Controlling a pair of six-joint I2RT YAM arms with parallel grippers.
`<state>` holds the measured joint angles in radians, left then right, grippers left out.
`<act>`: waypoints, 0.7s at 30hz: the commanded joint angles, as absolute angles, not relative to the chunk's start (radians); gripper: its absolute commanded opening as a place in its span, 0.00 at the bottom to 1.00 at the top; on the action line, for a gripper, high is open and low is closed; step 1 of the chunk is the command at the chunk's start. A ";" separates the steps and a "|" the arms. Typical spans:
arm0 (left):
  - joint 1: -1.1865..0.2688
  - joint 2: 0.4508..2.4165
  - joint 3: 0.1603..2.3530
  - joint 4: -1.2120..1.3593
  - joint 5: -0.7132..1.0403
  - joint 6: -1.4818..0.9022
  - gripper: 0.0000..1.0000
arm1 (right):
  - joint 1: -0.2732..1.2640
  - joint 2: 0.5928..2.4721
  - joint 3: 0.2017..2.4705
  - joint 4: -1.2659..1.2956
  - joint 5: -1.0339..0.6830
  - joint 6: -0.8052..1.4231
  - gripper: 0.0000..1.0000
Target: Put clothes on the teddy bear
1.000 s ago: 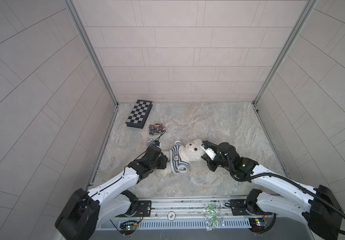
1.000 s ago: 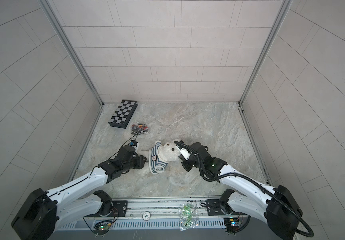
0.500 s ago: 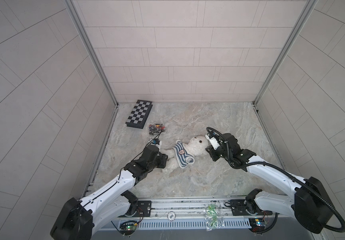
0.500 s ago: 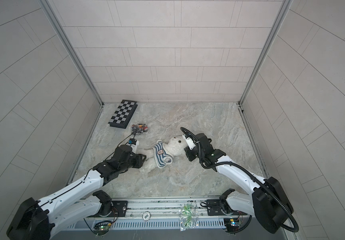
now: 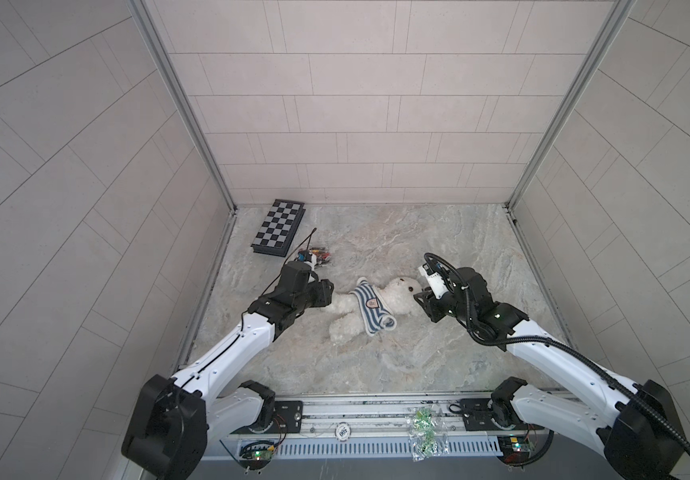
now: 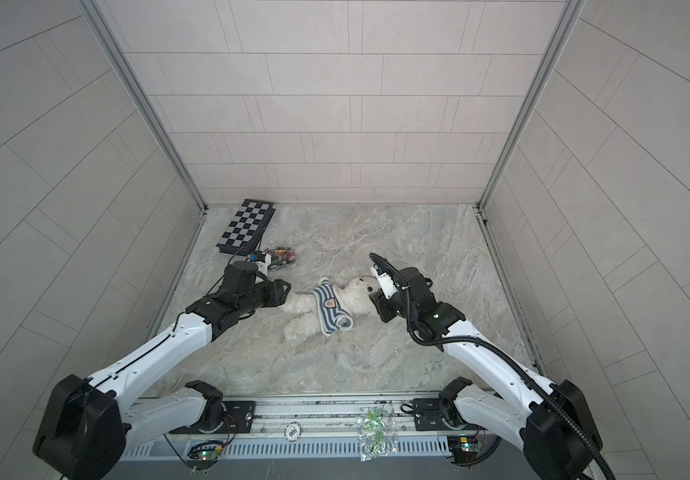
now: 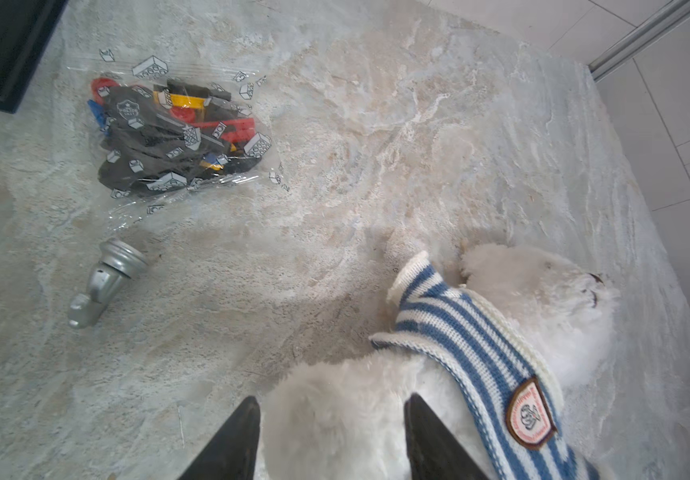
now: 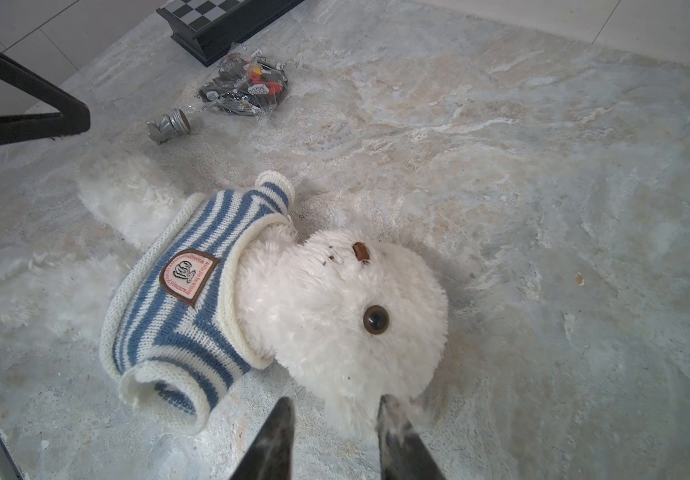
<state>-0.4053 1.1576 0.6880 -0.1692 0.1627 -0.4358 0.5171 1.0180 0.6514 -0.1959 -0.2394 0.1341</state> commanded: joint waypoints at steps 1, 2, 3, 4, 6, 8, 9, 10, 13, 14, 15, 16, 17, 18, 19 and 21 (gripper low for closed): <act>-0.391 1.225 0.754 -0.151 0.178 -0.416 0.60 | 0.528 0.983 0.638 -0.231 -0.232 0.141 0.42; -0.390 1.245 0.767 -0.154 0.177 -0.412 0.59 | 0.532 0.976 0.635 -0.234 -0.229 0.144 0.42; -0.389 1.265 0.778 -0.161 0.169 -0.405 0.59 | 0.539 0.970 0.636 -0.241 -0.223 0.145 0.43; -0.389 1.285 0.790 -0.169 0.156 -0.397 0.59 | 0.547 0.964 0.635 -0.250 -0.218 0.146 0.44; -0.388 1.315 0.800 -0.178 0.129 -0.386 0.59 | 0.567 0.955 0.635 -0.263 -0.216 0.151 0.44; -0.387 1.352 0.808 -0.179 0.138 -0.381 0.59 | 0.591 0.942 0.628 -0.265 -0.208 0.163 0.45; -0.387 1.372 0.810 -0.177 0.149 -0.381 0.59 | 0.604 0.935 0.625 -0.267 -0.204 0.169 0.46; -0.388 1.386 0.807 -0.169 0.160 -0.386 0.59 | 0.615 0.927 0.625 -0.272 -0.196 0.173 0.47; -0.388 1.418 0.794 -0.140 0.191 -0.394 0.59 | 0.664 0.910 0.629 -0.297 -0.164 0.181 0.48; -0.387 1.425 0.789 -0.131 0.204 -0.398 0.59 | 0.679 0.907 0.629 -0.301 -0.160 0.184 0.49; -0.387 1.431 0.784 -0.125 0.209 -0.400 0.59 | 0.693 0.907 0.630 -0.305 -0.159 0.188 0.49; -0.387 1.434 0.780 -0.121 0.211 -0.400 0.59 | 0.707 0.906 0.629 -0.304 -0.161 0.190 0.49; -0.387 1.436 0.774 -0.116 0.210 -0.403 0.59 | 0.729 0.906 0.625 -0.294 -0.165 0.192 0.49; -0.387 1.437 0.768 -0.112 0.211 -0.404 0.59 | 0.752 0.904 0.625 -0.276 -0.168 0.199 0.49; -0.387 1.437 0.762 -0.109 0.212 -0.406 0.59 | 0.769 0.905 0.625 -0.259 -0.172 0.206 0.50; -0.389 1.437 0.748 -0.102 0.215 -0.407 0.59 | 0.800 0.924 0.596 -0.227 -0.189 0.224 0.50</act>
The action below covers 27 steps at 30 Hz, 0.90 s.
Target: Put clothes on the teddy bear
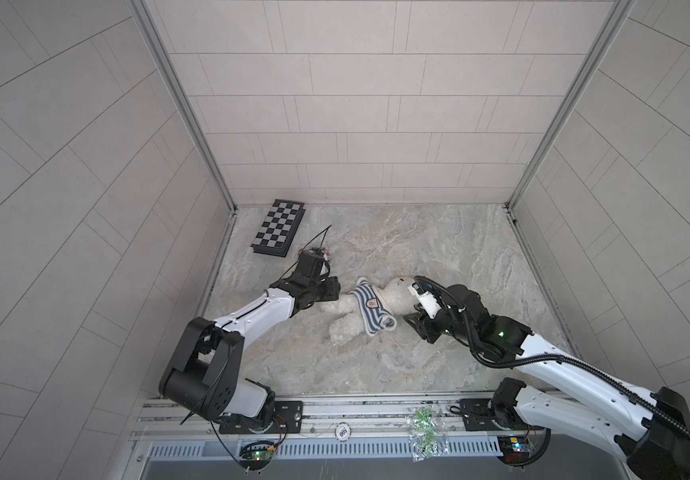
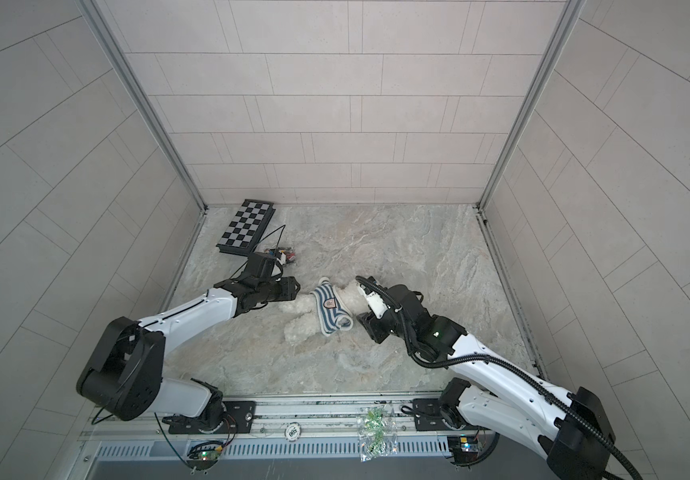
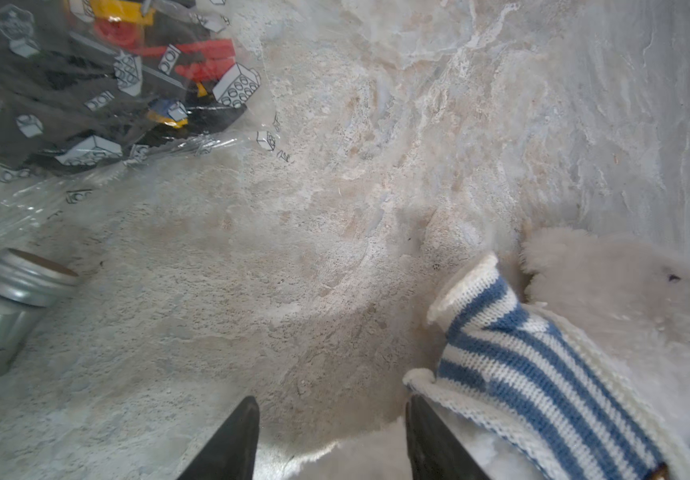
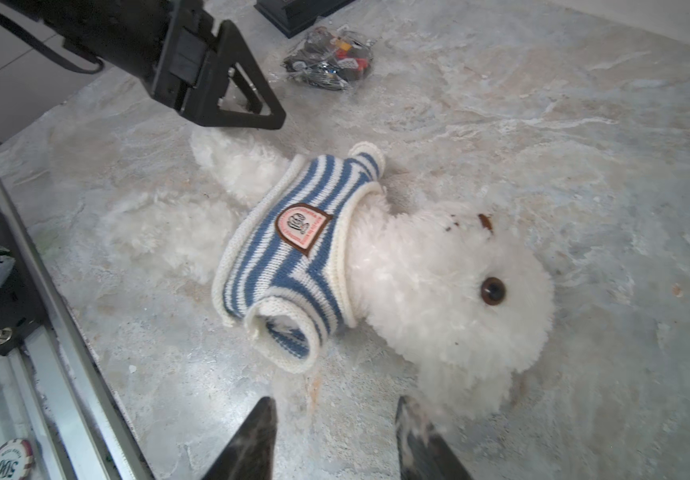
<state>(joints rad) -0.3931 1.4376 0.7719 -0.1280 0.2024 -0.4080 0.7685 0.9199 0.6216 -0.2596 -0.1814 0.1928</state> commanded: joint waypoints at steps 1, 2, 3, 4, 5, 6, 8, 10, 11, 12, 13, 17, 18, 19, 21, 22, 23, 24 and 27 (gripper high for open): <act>-0.390 1.435 0.741 -0.099 0.217 -0.409 0.59 | 0.813 0.937 0.596 -0.214 -0.192 0.230 0.50; -0.392 1.433 0.733 -0.096 0.218 -0.410 0.59 | 0.829 0.953 0.596 -0.196 -0.192 0.236 0.50; -0.396 1.430 0.726 -0.092 0.218 -0.411 0.59 | 0.845 0.968 0.595 -0.177 -0.192 0.241 0.50; -0.399 1.426 0.718 -0.088 0.220 -0.413 0.59 | 0.856 0.979 0.594 -0.159 -0.192 0.249 0.50; -0.403 1.423 0.710 -0.083 0.222 -0.416 0.59 | 0.868 0.994 0.594 -0.137 -0.197 0.258 0.50; -0.408 1.418 0.702 -0.079 0.226 -0.418 0.59 | 0.879 1.008 0.591 -0.115 -0.204 0.267 0.50; -0.416 1.403 0.687 -0.075 0.224 -0.422 0.58 | 0.899 1.034 0.591 -0.080 -0.215 0.278 0.50; -0.423 1.386 0.662 -0.062 0.226 -0.437 0.58 | 0.908 1.057 0.591 -0.063 -0.213 0.285 0.50; -0.432 1.377 0.649 -0.051 0.230 -0.448 0.57 | 0.908 1.065 0.589 -0.059 -0.207 0.289 0.50; -0.443 1.368 0.638 -0.043 0.232 -0.458 0.57 | 0.908 1.070 0.585 -0.056 -0.194 0.295 0.50; -0.454 1.359 0.626 -0.038 0.229 -0.468 0.57 | 0.908 1.072 0.580 -0.051 -0.187 0.300 0.50; -0.549 1.324 0.576 0.014 0.224 -0.534 0.56 | 0.903 1.071 0.566 -0.052 -0.155 0.312 0.50; -0.569 1.321 0.564 0.029 0.222 -0.549 0.56 | 0.901 1.068 0.562 -0.055 -0.150 0.316 0.50; -0.581 1.318 0.554 0.041 0.221 -0.561 0.56 | 0.899 1.069 0.561 -0.057 -0.147 0.317 0.50; -0.601 1.304 0.522 0.086 0.240 -0.594 0.56 | 0.899 1.065 0.558 -0.062 -0.140 0.319 0.50; -0.611 1.295 0.512 0.107 0.252 -0.610 0.56 | 0.899 1.063 0.559 -0.064 -0.140 0.318 0.50; -0.627 1.289 0.504 0.121 0.258 -0.623 0.56 | 0.899 1.062 0.564 -0.069 -0.137 0.316 0.50; -0.647 1.283 0.503 0.120 0.255 -0.628 0.56 | 0.899 1.061 0.568 -0.076 -0.134 0.312 0.50; -0.703 1.262 0.500 0.126 0.230 -0.656 0.56 | 0.897 1.068 0.581 -0.083 -0.122 0.301 0.50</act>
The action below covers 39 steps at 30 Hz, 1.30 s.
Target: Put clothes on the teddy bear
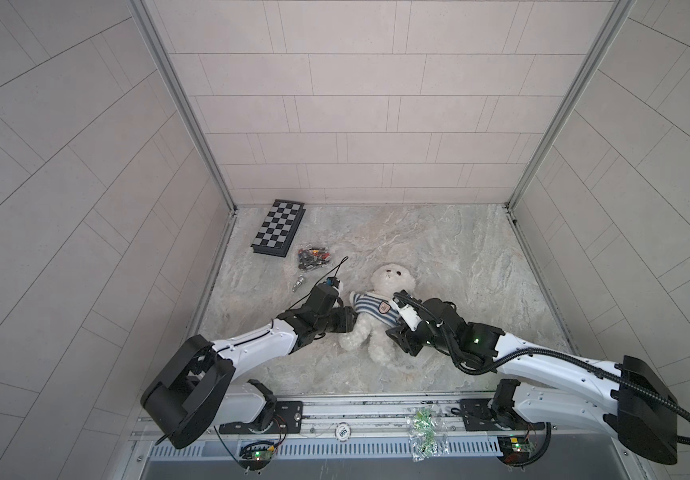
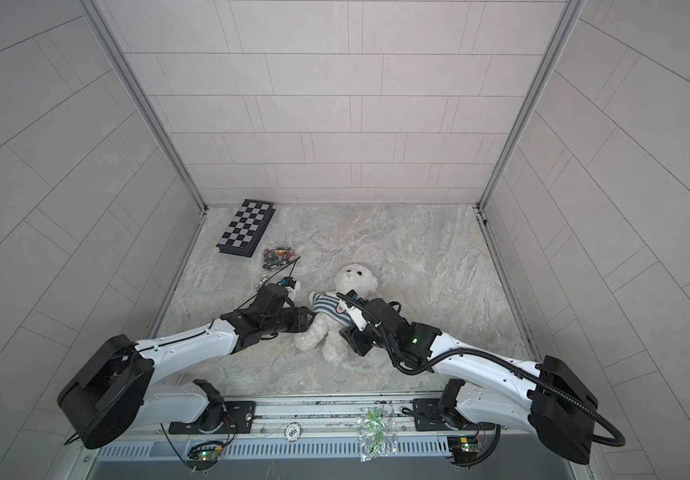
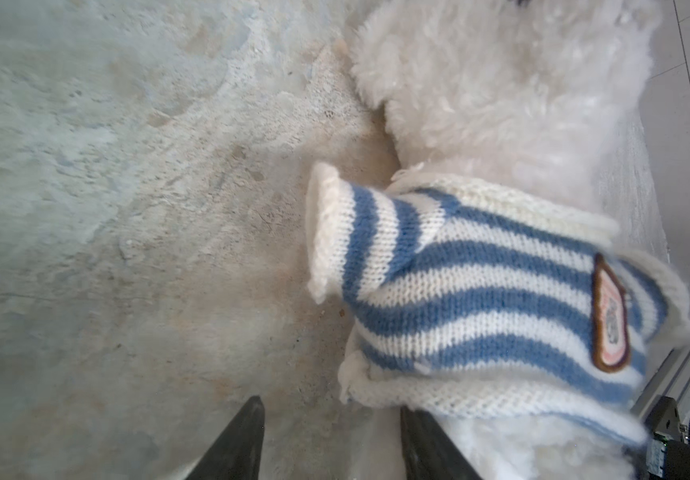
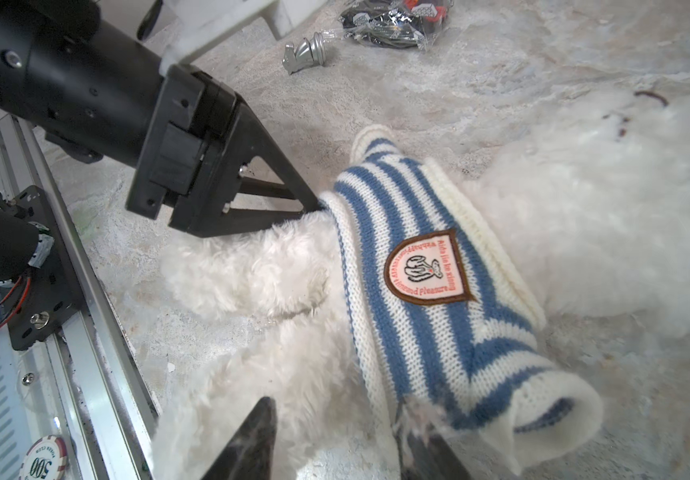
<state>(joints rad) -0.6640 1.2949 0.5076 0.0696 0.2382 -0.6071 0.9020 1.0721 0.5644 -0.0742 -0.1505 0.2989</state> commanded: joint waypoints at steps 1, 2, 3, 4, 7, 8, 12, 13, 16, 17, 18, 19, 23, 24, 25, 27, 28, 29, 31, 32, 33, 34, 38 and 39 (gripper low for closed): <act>-0.714 1.255 0.494 0.141 0.230 -0.668 0.56 | 0.895 1.072 0.583 -0.083 -0.115 0.299 0.50; -0.727 1.250 0.482 0.167 0.234 -0.687 0.55 | 0.893 1.079 0.585 -0.081 -0.108 0.298 0.50; -0.738 1.247 0.473 0.195 0.243 -0.705 0.55 | 0.889 1.086 0.589 -0.078 -0.102 0.296 0.50; -0.751 1.249 0.466 0.219 0.249 -0.720 0.55 | 0.886 1.093 0.597 -0.080 -0.098 0.292 0.50; -0.798 1.261 0.453 0.276 0.249 -0.762 0.55 | 0.877 1.114 0.614 -0.088 -0.094 0.279 0.49; -0.814 1.266 0.450 0.297 0.246 -0.777 0.55 | 0.876 1.119 0.647 -0.088 -0.097 0.276 0.49; -0.863 1.281 0.423 0.400 0.257 -0.838 0.55 | 0.870 1.143 0.655 -0.083 -0.094 0.268 0.49; -0.869 1.281 0.417 0.425 0.262 -0.850 0.55 | 0.866 1.148 0.652 -0.083 -0.090 0.270 0.49; -0.874 1.266 0.384 0.471 0.281 -0.878 0.55 | 0.856 1.159 0.633 -0.075 -0.072 0.281 0.48; -0.869 1.245 0.370 0.468 0.277 -0.880 0.55 | 0.852 1.165 0.626 -0.071 -0.072 0.280 0.48; -0.864 1.225 0.360 0.453 0.276 -0.875 0.54 | 0.848 1.172 0.624 -0.069 -0.072 0.278 0.47; -0.852 1.200 0.354 0.428 0.278 -0.866 0.51 | 0.843 1.181 0.625 -0.066 -0.072 0.278 0.46; -0.790 1.090 0.340 0.311 0.280 -0.820 0.48 | 0.826 1.214 0.602 -0.053 -0.068 0.279 0.36; -0.775 1.063 0.339 0.282 0.277 -0.809 0.48 | 0.823 1.220 0.597 -0.051 -0.067 0.278 0.33; -0.756 1.038 0.341 0.246 0.270 -0.794 0.49 | 0.820 1.231 0.595 -0.049 -0.068 0.276 0.29; -0.722 1.005 0.348 0.186 0.254 -0.764 0.51 | 0.812 1.246 0.598 -0.048 -0.071 0.271 0.23; -0.705 0.995 0.354 0.157 0.244 -0.749 0.52 | 0.809 1.254 0.596 -0.050 -0.070 0.267 0.20; -0.687 0.991 0.361 0.138 0.236 -0.735 0.53 | 0.804 1.259 0.594 -0.049 -0.068 0.264 0.16; -0.671 0.997 0.376 0.116 0.228 -0.711 0.54 | 0.797 1.267 0.592 -0.050 -0.064 0.263 0.12; -0.668 1.006 0.386 0.108 0.219 -0.700 0.54 | 0.794 1.270 0.589 -0.049 -0.062 0.259 0.11; -0.666 1.018 0.394 0.105 0.214 -0.693 0.54 | 0.790 1.275 0.588 -0.050 -0.059 0.257 0.10; -0.666 1.034 0.398 0.111 0.215 -0.690 0.54 | 0.785 1.280 0.587 -0.050 -0.056 0.253 0.10; -0.666 1.093 0.407 0.160 0.234 -0.693 0.54 | 0.746 1.303 0.581 -0.067 -0.050 0.233 0.08; -0.666 1.105 0.409 0.167 0.237 -0.692 0.54 | 0.735 1.306 0.580 -0.072 -0.048 0.228 0.07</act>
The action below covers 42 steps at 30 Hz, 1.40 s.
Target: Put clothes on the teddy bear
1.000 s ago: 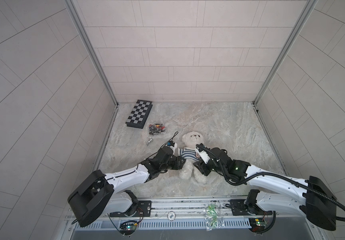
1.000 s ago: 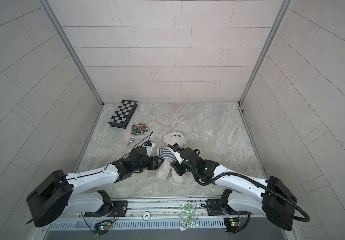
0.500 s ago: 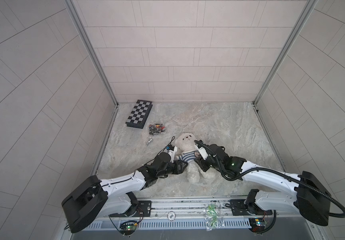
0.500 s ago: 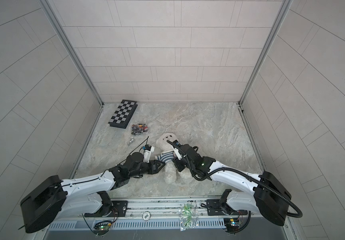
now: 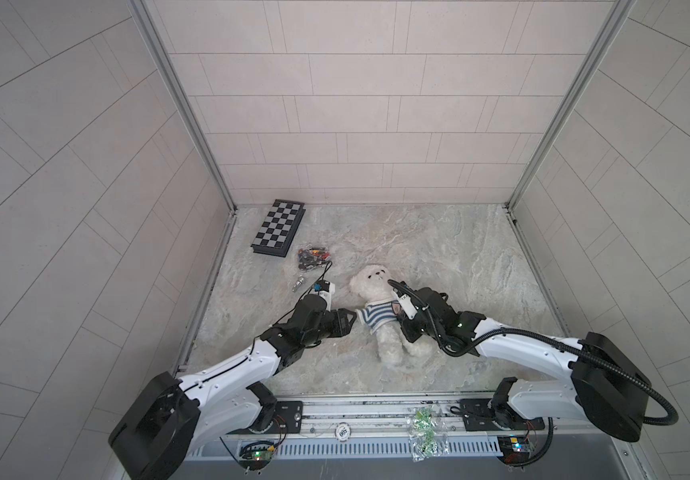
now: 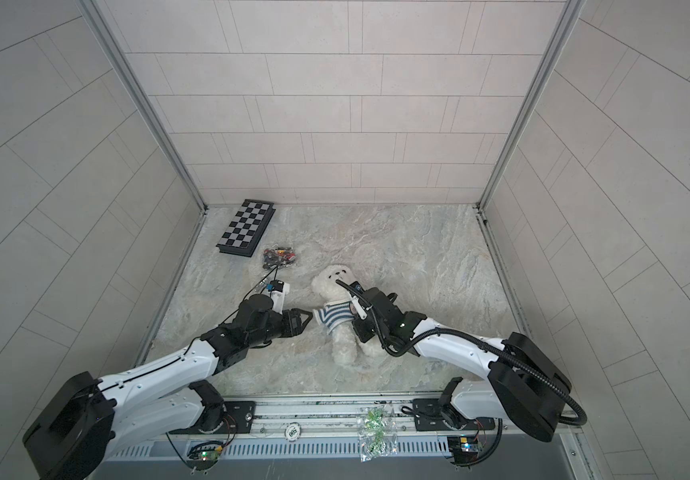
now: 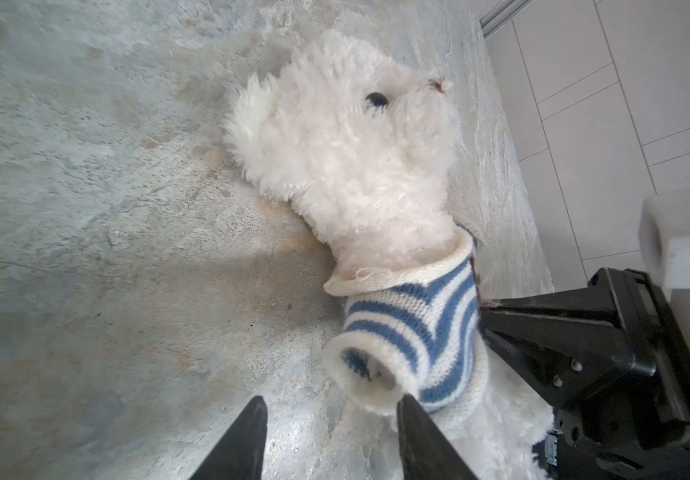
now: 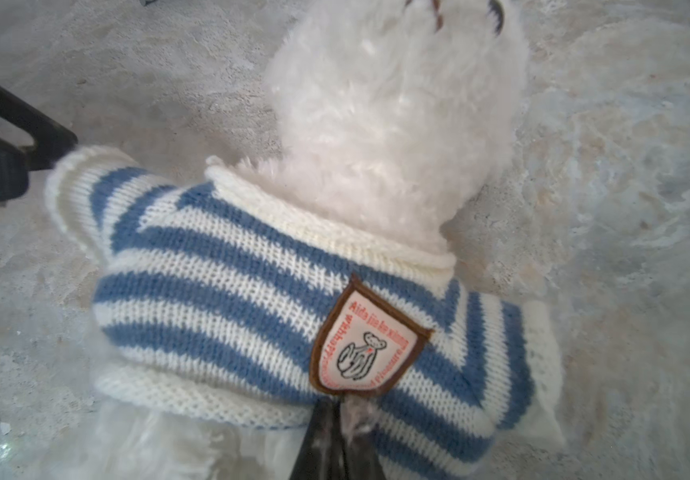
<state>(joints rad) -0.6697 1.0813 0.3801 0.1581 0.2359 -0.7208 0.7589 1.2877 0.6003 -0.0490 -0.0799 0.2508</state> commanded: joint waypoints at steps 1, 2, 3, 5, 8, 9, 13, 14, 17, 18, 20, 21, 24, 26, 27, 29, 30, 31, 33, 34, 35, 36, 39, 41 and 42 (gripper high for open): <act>-0.666 1.117 0.414 0.175 0.240 -0.691 0.53 | 0.724 1.311 0.581 -0.080 -0.046 0.223 0.07; -0.665 1.126 0.416 0.182 0.246 -0.690 0.53 | 0.717 1.313 0.583 -0.089 -0.046 0.219 0.07; -0.667 1.134 0.418 0.189 0.249 -0.692 0.53 | 0.712 1.314 0.590 -0.099 -0.046 0.219 0.07; -0.668 1.146 0.420 0.201 0.256 -0.698 0.53 | 0.711 1.309 0.610 -0.133 -0.049 0.217 0.07; -0.678 1.160 0.414 0.222 0.251 -0.703 0.52 | 0.710 1.304 0.613 -0.159 -0.046 0.212 0.07; -0.683 1.170 0.410 0.238 0.251 -0.711 0.51 | 0.710 1.303 0.634 -0.161 -0.042 0.207 0.07; -0.723 1.199 0.427 0.268 0.236 -0.721 0.51 | 0.685 1.317 0.681 -0.210 -0.072 0.184 0.07; -0.733 1.194 0.428 0.268 0.222 -0.723 0.51 | 0.683 1.321 0.693 -0.226 -0.075 0.176 0.07; -0.742 1.182 0.430 0.266 0.199 -0.734 0.51 | 0.682 1.326 0.720 -0.276 -0.074 0.165 0.07; -0.742 1.177 0.435 0.259 0.199 -0.734 0.51 | 0.681 1.326 0.724 -0.286 -0.074 0.166 0.07; -0.742 1.162 0.439 0.244 0.199 -0.732 0.51 | 0.681 1.325 0.729 -0.301 -0.074 0.170 0.08; -0.742 1.151 0.439 0.236 0.197 -0.727 0.51 | 0.681 1.323 0.733 -0.309 -0.074 0.170 0.08; -0.735 1.129 0.431 0.218 0.184 -0.716 0.51 | 0.681 1.313 0.737 -0.338 -0.069 0.182 0.08; -0.727 1.123 0.430 0.216 0.189 -0.707 0.51 | 0.681 1.301 0.732 -0.339 -0.082 0.192 0.08; -0.723 1.119 0.432 0.215 0.191 -0.702 0.51 | 0.681 1.293 0.728 -0.337 -0.102 0.192 0.08; -0.707 1.114 0.442 0.208 0.204 -0.694 0.51 | 0.684 1.278 0.720 -0.324 -0.150 0.195 0.09; -0.701 1.107 0.447 0.204 0.213 -0.688 0.51 | 0.688 1.265 0.715 -0.321 -0.159 0.209 0.09; -0.696 1.103 0.453 0.199 0.217 -0.681 0.52 | 0.692 1.252 0.708 -0.315 -0.157 0.217 0.10; -0.689 1.098 0.475 0.177 0.222 -0.662 0.53 | 0.693 1.217 0.694 -0.297 -0.158 0.226 0.13; -0.683 1.099 0.484 0.168 0.225 -0.653 0.53 | 0.695 1.202 0.689 -0.289 -0.161 0.226 0.15; -0.675 1.105 0.494 0.158 0.233 -0.647 0.53 | 0.698 1.185 0.687 -0.283 -0.163 0.224 0.17; -0.667 1.113 0.502 0.154 0.242 -0.643 0.53 | 0.702 1.169 0.688 -0.279 -0.162 0.223 0.20; -0.649 1.142 0.525 0.150 0.254 -0.629 0.53 | 0.727 1.131 0.713 -0.298 -0.147 0.220 0.27; -0.642 1.172 0.540 0.149 0.257 -0.623 0.53 | 0.757 1.111 0.735 -0.302 -0.118 0.218 0.31; -0.637 1.188 0.545 0.151 0.260 -0.623 0.52 | 0.775 1.101 0.741 -0.290 -0.104 0.220 0.33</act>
<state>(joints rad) -0.6495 1.1564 0.5175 0.1692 0.2436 -0.6544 0.7387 1.1358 0.7055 -0.2981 -0.1402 0.2199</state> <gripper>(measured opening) 0.522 0.322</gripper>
